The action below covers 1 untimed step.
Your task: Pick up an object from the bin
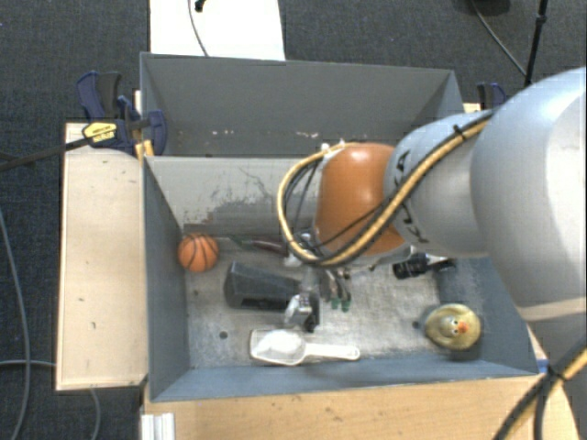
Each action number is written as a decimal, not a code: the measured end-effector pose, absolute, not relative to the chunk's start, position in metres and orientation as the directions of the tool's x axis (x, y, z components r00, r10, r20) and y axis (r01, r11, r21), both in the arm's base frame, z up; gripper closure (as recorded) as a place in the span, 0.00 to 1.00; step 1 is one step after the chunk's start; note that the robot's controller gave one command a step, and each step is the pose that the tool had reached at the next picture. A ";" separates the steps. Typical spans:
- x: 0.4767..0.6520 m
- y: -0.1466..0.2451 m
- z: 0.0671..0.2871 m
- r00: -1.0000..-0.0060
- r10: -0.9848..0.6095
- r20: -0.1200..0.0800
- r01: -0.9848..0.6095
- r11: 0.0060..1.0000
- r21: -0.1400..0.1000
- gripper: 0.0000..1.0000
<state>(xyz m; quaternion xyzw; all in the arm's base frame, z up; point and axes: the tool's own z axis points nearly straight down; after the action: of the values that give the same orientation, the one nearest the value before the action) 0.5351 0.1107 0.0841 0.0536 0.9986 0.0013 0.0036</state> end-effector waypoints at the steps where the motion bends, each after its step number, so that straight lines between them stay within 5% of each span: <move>1: 0.536 0.116 0.102 -0.972 0.234 -0.002 0.234 0.972 0.001 0.00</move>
Offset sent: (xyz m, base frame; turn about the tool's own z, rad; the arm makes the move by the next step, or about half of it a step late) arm -0.0037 0.0153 -0.0141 0.0501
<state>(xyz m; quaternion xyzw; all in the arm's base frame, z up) 0.5357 0.1156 0.1025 0.1179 0.9930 0.0006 0.0011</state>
